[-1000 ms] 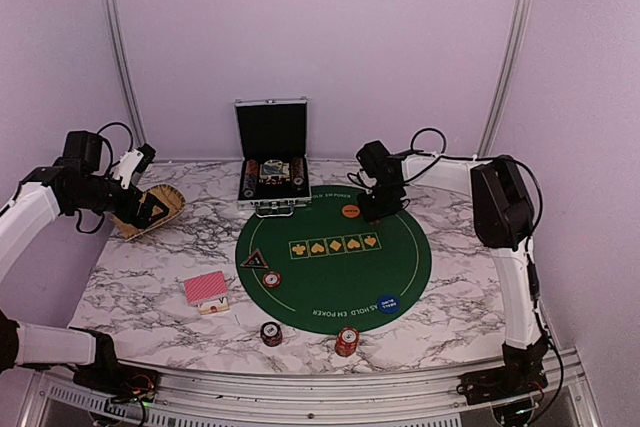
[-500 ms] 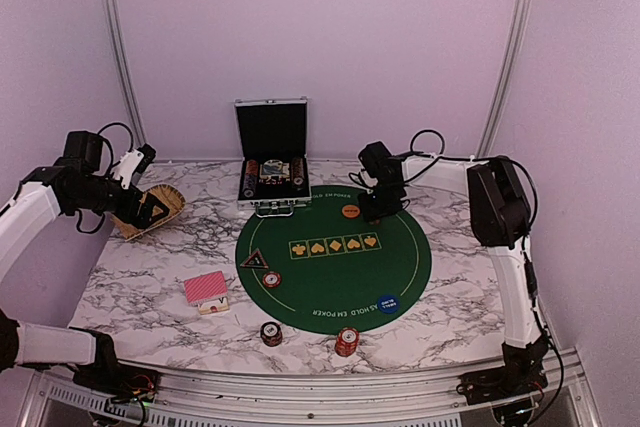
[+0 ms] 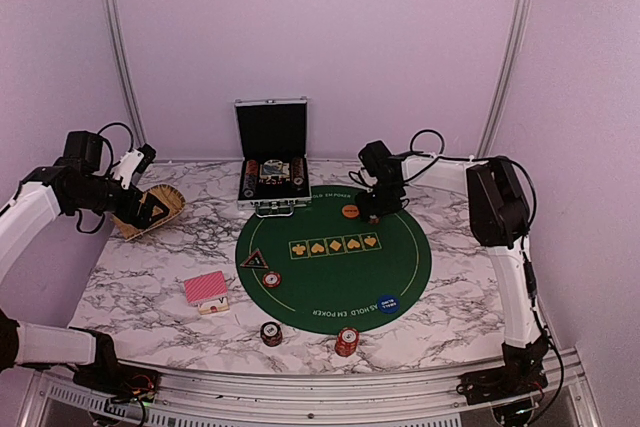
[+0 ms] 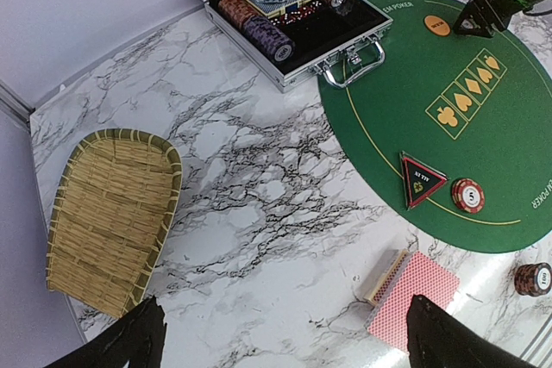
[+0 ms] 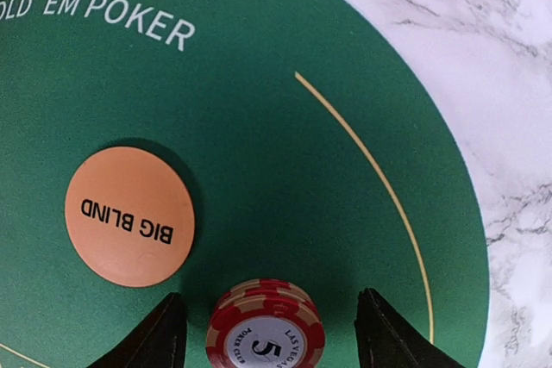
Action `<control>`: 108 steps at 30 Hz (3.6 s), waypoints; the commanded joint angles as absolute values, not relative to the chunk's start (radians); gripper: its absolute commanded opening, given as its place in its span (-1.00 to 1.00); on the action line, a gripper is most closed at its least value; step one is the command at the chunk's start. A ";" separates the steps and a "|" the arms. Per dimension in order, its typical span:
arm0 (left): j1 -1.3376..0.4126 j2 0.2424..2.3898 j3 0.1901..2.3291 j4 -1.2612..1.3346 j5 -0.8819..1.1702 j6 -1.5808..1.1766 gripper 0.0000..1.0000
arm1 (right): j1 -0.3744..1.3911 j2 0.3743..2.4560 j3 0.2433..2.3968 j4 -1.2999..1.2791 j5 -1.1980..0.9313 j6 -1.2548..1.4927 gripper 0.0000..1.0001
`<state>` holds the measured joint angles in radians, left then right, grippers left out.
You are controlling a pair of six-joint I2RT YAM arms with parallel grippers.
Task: Distribute texas hold em gaming equipment
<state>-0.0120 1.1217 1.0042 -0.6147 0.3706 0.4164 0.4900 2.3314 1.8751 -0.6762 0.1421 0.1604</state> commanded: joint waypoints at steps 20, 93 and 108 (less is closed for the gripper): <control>-0.006 1.114 1.015 -0.640 0.376 0.429 0.98 | 0.913 1.744 1.442 -0.801 0.163 0.208 0.87; -0.007 1.106 1.009 -0.640 0.385 0.422 0.98 | 1.225 1.791 1.224 -0.807 0.011 0.287 0.25; -0.007 1.105 1.006 -0.640 0.388 0.422 0.98 | 1.225 1.780 1.248 -0.831 0.010 0.288 0.14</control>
